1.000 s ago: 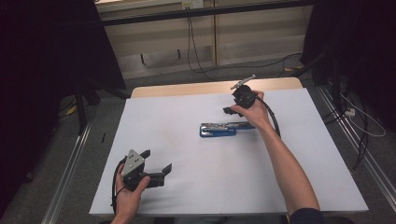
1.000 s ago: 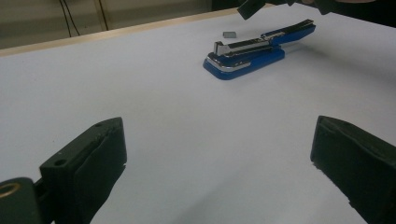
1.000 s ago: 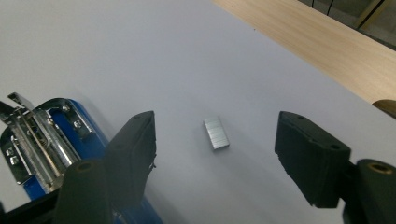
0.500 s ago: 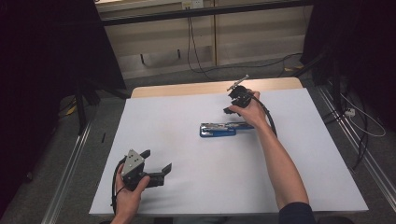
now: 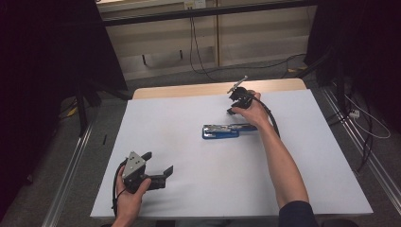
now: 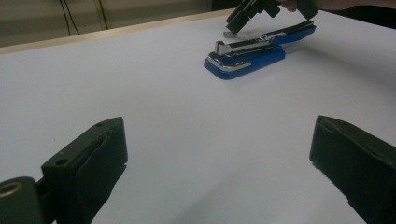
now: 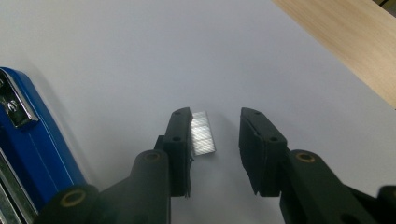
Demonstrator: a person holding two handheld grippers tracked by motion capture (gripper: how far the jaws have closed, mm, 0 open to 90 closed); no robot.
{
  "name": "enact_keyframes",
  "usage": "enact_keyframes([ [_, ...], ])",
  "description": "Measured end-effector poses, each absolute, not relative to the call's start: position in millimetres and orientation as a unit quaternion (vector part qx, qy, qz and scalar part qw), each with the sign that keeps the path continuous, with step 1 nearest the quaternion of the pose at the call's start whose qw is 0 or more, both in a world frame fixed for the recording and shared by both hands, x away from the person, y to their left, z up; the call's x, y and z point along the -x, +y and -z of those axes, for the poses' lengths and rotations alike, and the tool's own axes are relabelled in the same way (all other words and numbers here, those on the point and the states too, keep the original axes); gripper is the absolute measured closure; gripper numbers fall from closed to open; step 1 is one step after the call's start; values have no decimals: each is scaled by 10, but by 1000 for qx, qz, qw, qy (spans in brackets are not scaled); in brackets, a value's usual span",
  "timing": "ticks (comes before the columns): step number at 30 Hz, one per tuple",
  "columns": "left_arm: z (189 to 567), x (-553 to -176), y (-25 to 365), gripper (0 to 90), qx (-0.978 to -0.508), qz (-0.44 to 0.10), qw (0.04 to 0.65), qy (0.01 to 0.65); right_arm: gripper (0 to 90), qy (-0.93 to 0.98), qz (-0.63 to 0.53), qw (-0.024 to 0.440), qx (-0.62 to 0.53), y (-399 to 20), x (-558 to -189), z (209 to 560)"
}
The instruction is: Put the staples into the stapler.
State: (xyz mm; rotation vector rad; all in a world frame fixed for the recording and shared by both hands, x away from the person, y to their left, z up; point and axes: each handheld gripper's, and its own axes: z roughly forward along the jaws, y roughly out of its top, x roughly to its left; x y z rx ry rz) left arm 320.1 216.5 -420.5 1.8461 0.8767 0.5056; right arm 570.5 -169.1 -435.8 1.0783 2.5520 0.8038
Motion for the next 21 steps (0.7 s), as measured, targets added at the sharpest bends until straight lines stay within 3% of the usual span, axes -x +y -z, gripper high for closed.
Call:
enact_keyframes([
  [21, 4207, -3207, 2167, 42, -762, -209, 494, 363, 790, 893, -269, 103, -345, -1667, -5732, 4417],
])
